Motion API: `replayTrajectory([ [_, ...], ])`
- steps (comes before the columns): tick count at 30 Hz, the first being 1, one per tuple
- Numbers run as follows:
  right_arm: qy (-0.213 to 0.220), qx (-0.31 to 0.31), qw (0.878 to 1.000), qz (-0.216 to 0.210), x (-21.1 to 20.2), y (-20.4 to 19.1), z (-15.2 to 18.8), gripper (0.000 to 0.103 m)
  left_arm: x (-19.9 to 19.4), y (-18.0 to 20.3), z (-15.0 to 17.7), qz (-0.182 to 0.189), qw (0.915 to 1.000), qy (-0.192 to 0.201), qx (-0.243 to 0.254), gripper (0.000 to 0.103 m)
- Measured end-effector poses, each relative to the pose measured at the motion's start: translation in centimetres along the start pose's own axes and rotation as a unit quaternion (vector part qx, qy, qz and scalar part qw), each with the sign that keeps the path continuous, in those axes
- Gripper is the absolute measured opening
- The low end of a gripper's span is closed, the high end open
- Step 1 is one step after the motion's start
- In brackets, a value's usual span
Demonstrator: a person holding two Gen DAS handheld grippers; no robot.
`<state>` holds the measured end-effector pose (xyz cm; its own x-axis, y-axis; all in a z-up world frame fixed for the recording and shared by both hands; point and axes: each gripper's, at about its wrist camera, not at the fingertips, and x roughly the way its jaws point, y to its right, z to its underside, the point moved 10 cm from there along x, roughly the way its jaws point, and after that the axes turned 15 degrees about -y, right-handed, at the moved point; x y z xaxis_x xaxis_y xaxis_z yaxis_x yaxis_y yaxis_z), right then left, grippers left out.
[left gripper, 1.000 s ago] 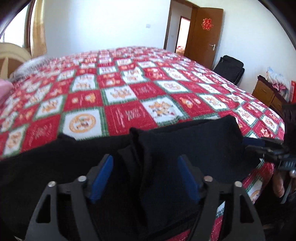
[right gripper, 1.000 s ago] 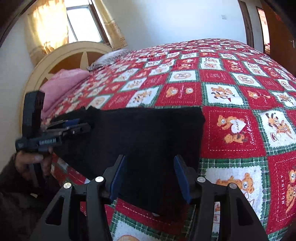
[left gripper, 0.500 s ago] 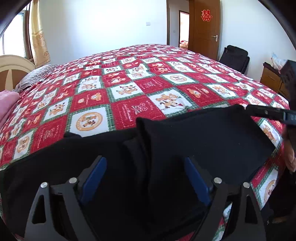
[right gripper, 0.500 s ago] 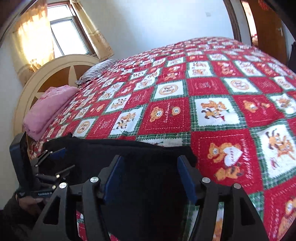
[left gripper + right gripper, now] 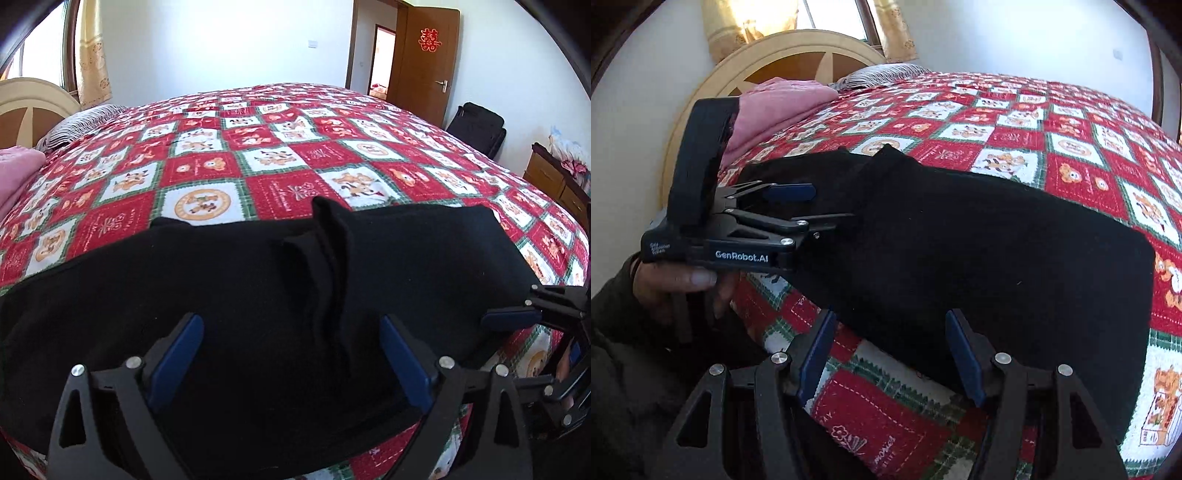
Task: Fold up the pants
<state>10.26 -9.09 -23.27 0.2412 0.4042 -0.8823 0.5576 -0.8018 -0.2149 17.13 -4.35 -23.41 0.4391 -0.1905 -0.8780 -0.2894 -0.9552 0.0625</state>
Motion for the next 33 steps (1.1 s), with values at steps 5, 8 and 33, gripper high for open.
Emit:
replayTrajectory([
  [5,0.028,0.018,0.999,-0.027,-2.0,-0.2,-0.9,0.063,-0.2,-0.1,0.0,0.001,1.0,-0.001,-0.002,0.099],
  [8,0.063,0.001,0.998,-0.023,-3.5,-1.0,-2.2,0.063,-0.4,-0.6,-0.1,0.001,1.0,0.001,-0.008,0.099],
  [33,0.024,-0.111,0.992,0.059,2.8,-6.2,-5.3,0.005,-3.2,-9.4,-0.2,-0.022,0.9932,0.029,-0.11,0.101],
])
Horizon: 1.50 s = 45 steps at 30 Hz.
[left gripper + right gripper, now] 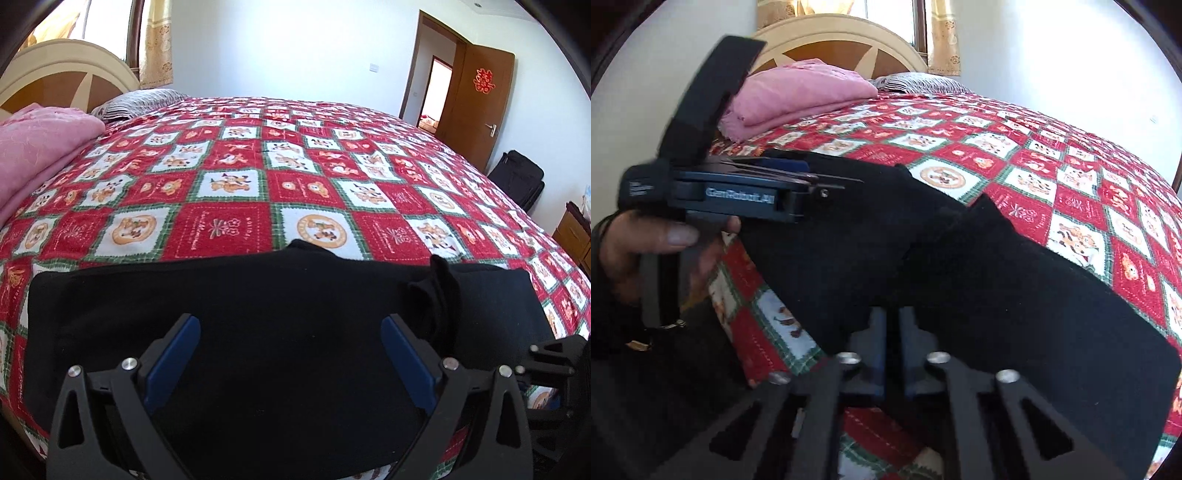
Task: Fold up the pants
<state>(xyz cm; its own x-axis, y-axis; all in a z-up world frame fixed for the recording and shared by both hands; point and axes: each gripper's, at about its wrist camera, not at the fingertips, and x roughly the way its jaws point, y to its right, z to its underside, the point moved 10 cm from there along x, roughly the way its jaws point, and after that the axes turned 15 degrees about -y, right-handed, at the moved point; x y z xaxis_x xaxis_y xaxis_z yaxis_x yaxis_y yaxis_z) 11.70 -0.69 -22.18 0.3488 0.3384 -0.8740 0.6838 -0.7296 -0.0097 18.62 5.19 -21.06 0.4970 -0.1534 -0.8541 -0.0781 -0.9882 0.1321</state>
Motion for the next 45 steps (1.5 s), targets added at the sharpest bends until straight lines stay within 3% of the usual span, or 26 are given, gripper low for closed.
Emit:
replayTrajectory([
  [3,0.005,-0.016,1.0,-0.007,-1.2,-1.0,0.2,0.004,-0.1,-0.6,0.0,0.004,0.9999,0.0,-0.014,0.101],
  [8,-0.036,-0.032,0.999,0.001,1.7,-1.4,1.4,0.005,-0.4,-1.3,-0.1,-0.003,0.9998,0.003,-0.018,0.101],
  [11,-0.032,-0.052,0.998,0.017,1.0,-1.9,1.3,0.009,-0.6,-2.0,-0.4,-0.01,0.9998,0.002,-0.019,0.101],
  [12,-0.029,-0.053,0.998,0.014,0.6,-2.1,1.1,0.014,-0.8,-2.5,-0.6,-0.02,0.9997,0.002,-0.016,0.101],
  [14,-0.009,-0.046,0.999,-0.002,-0.2,-2.1,0.9,0.058,-1.5,-3.6,-1.2,-0.041,0.999,0.007,-0.012,0.101],
  [15,0.002,-0.036,0.999,-0.013,-0.5,-2.0,0.7,0.063,-2.1,-4.5,-1.7,-0.048,0.9987,0.014,-0.013,0.101],
  [18,0.013,-0.01,0.999,-0.048,-0.6,-1.7,0.4,0.064,-3.4,-7.9,-2.5,-0.061,0.9974,0.024,-0.028,0.101],
  [21,0.031,0.013,0.998,-0.053,-0.3,-0.8,-0.2,0.064,-4.1,-12.3,-1.6,-0.08,0.9954,0.021,-0.048,0.101],
  [23,0.015,0.017,0.998,-0.064,0.9,-0.9,-0.4,0.064,-4.4,-14.8,-0.5,-0.094,0.9936,0.02,-0.059,0.101],
  [24,-0.002,0.006,0.998,-0.061,1.8,-1.4,-0.2,0.064,-4.4,-15.9,0.2,-0.098,0.993,0.017,-0.065,0.101],
  [26,0.007,-0.022,0.999,-0.023,1.8,-2.0,-0.2,0.064,-4.2,-18.0,1.6,-0.098,0.9917,0.012,-0.083,0.101],
  [28,0.012,-0.015,0.999,-0.03,1.3,-2.3,-0.3,0.064,-3.7,-19.3,2.7,-0.073,0.9921,0.012,-0.101,0.099],
  [29,0.019,-0.007,0.999,-0.042,0.9,-2.2,-0.3,0.064,-3.5,-19.5,2.8,-0.061,0.9922,0.011,-0.108,0.097],
  [31,0.04,0.012,0.998,-0.052,-0.1,-1.7,-0.4,0.064,-2.9,-19.7,3.0,-0.025,0.9925,0.009,-0.119,0.083],
  [33,0.061,0.025,0.997,-0.044,-1.0,-1.1,-0.5,0.064,-2.5,-19.9,3.1,-0.007,0.992,0.008,-0.126,0.079],
  [36,0.079,0.05,0.995,-0.044,-1.9,-0.1,-0.5,0.064,-1.5,-20.2,3.6,0.001,0.991,-0.006,-0.134,0.073],
  [42,0.073,0.061,0.995,-0.042,-1.4,0.5,-0.1,0.064,-1.0,-20.1,4.0,-0.01,0.9927,0.0,-0.12,0.072],
  [45,0.073,0.058,0.995,-0.041,-1.3,0.2,0.1,0.064,-1.6,-19.8,3.8,-0.015,0.9926,0.002,-0.12,0.059],
])
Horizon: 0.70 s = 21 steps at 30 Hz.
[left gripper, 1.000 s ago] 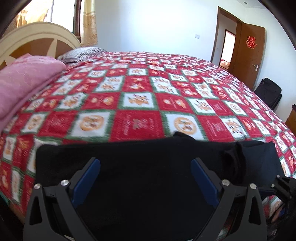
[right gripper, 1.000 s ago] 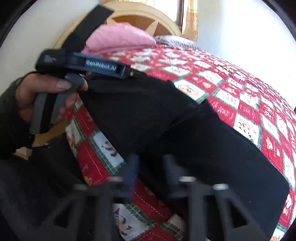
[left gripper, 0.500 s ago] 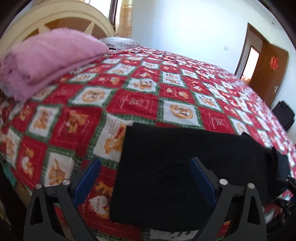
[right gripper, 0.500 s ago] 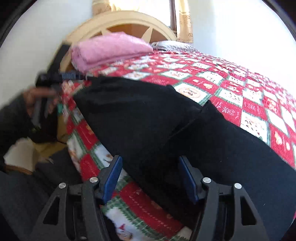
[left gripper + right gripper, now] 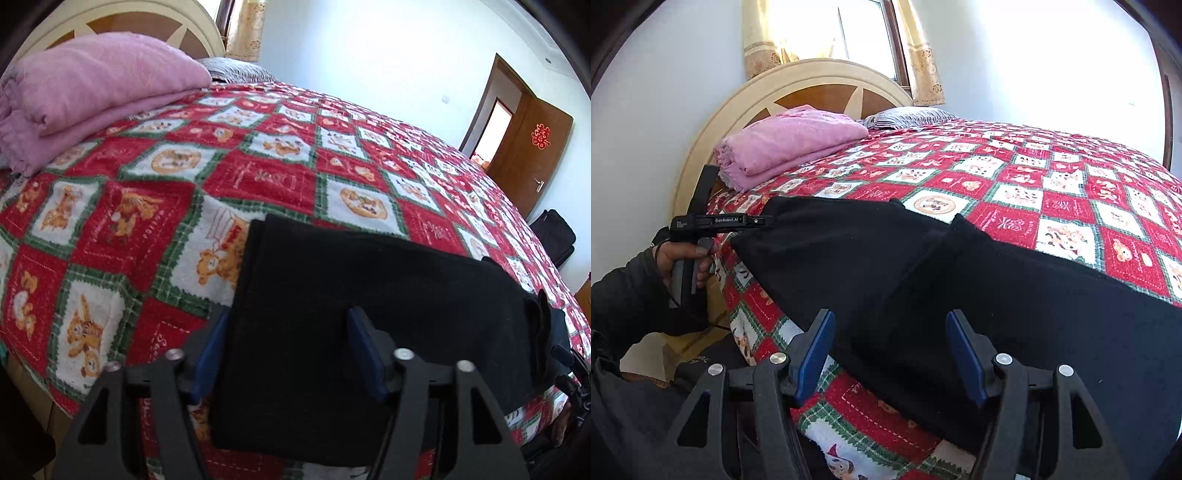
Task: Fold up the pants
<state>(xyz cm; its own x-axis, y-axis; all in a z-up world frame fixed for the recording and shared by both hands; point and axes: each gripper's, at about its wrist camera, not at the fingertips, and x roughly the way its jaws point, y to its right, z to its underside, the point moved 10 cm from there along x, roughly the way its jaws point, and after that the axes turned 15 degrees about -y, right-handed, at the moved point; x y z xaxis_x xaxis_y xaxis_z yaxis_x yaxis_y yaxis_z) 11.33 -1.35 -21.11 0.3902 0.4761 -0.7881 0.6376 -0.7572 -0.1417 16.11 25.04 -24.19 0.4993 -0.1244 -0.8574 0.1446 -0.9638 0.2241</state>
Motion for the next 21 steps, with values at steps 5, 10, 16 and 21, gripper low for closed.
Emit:
replayTrajectory([
  [5,0.0,-0.005,1.0,0.005,-0.1,-0.2,0.2,0.064,-0.4,-0.3,-0.4,0.007,0.9999,0.009,-0.006,0.054],
  [10,-0.012,0.002,1.0,0.007,0.7,0.2,0.7,0.064,0.7,-0.6,0.0,0.026,0.9996,0.007,-0.013,0.061],
  [16,-0.01,0.0,1.0,0.012,0.5,0.1,0.7,0.064,-1.0,1.1,-0.4,0.046,0.9986,0.006,0.025,0.022],
  [21,-0.014,0.005,1.0,0.012,0.7,0.4,0.7,0.064,0.1,0.9,-0.1,0.018,0.9994,-0.004,0.03,0.029],
])
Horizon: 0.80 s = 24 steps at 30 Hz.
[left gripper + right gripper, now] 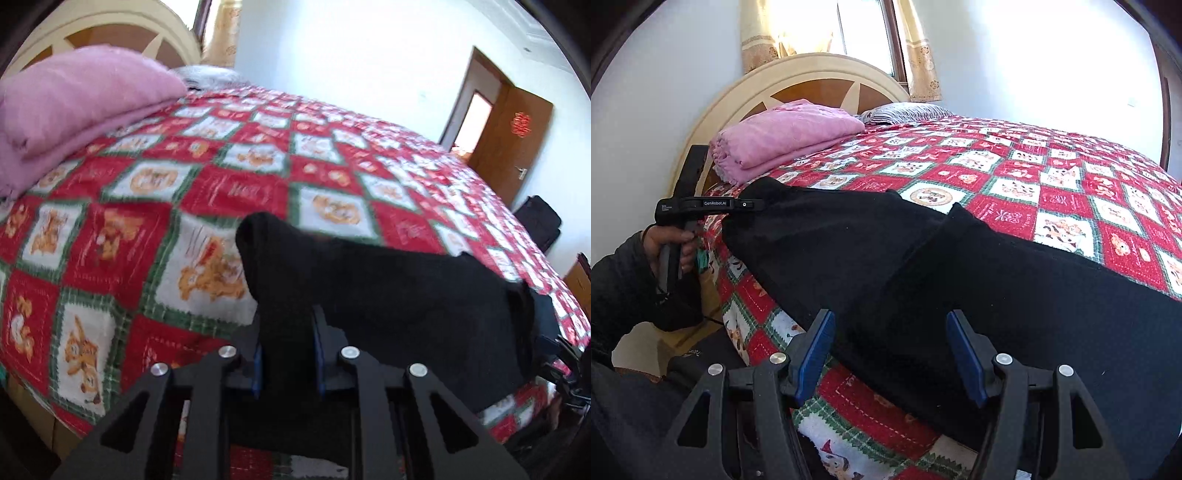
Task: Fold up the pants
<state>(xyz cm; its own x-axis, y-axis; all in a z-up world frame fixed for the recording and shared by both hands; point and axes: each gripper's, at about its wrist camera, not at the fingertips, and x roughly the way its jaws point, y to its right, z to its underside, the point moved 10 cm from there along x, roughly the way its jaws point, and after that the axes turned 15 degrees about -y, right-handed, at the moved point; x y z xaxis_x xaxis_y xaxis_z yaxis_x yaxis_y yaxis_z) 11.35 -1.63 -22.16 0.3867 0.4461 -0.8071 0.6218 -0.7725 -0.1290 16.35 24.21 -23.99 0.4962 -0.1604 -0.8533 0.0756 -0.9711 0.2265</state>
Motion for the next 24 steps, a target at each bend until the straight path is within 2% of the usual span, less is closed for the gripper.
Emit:
replayTrajectory([
  [1,-0.001,-0.001,1.0,0.001,0.1,0.0,0.0,0.064,0.2,-0.3,0.0,0.003,1.0,0.006,-0.008,0.04],
  [2,-0.001,-0.001,1.0,0.002,0.1,0.0,0.1,0.064,0.2,-0.6,0.0,0.008,0.9998,0.011,-0.015,0.041],
  [4,0.0,-0.003,1.0,0.003,0.0,-0.1,0.0,0.064,0.3,-0.9,-0.1,0.011,0.9996,0.015,-0.02,0.051],
  [5,0.001,-0.003,1.0,0.003,0.0,-0.1,0.0,0.064,0.3,-0.9,0.0,0.011,0.9996,0.015,-0.019,0.051],
  [6,0.001,-0.003,1.0,0.004,-0.1,-0.1,-0.1,0.064,0.3,-0.8,0.1,0.009,0.9997,0.016,-0.016,0.05],
  [8,0.003,-0.003,1.0,0.006,-0.2,-0.1,-0.1,0.064,0.2,-0.3,0.1,0.02,0.9997,0.011,-0.005,0.036],
  [9,0.005,-0.003,1.0,0.009,-0.4,0.0,-0.2,0.064,0.1,0.0,0.1,0.035,0.9993,0.008,-0.004,0.022],
  [13,0.021,0.005,1.0,0.018,-2.1,0.7,-1.0,0.064,-1.5,0.6,-0.5,0.087,0.9958,0.014,-0.024,0.021],
  [17,0.037,0.023,0.998,0.035,-4.6,2.4,-1.9,0.064,-3.7,1.9,-1.4,0.113,0.9927,0.026,-0.035,0.021],
  [24,0.042,0.087,0.994,0.058,-9.1,6.7,-1.5,0.064,-8.2,8.7,-2.9,0.169,0.9849,0.037,-0.014,0.021],
])
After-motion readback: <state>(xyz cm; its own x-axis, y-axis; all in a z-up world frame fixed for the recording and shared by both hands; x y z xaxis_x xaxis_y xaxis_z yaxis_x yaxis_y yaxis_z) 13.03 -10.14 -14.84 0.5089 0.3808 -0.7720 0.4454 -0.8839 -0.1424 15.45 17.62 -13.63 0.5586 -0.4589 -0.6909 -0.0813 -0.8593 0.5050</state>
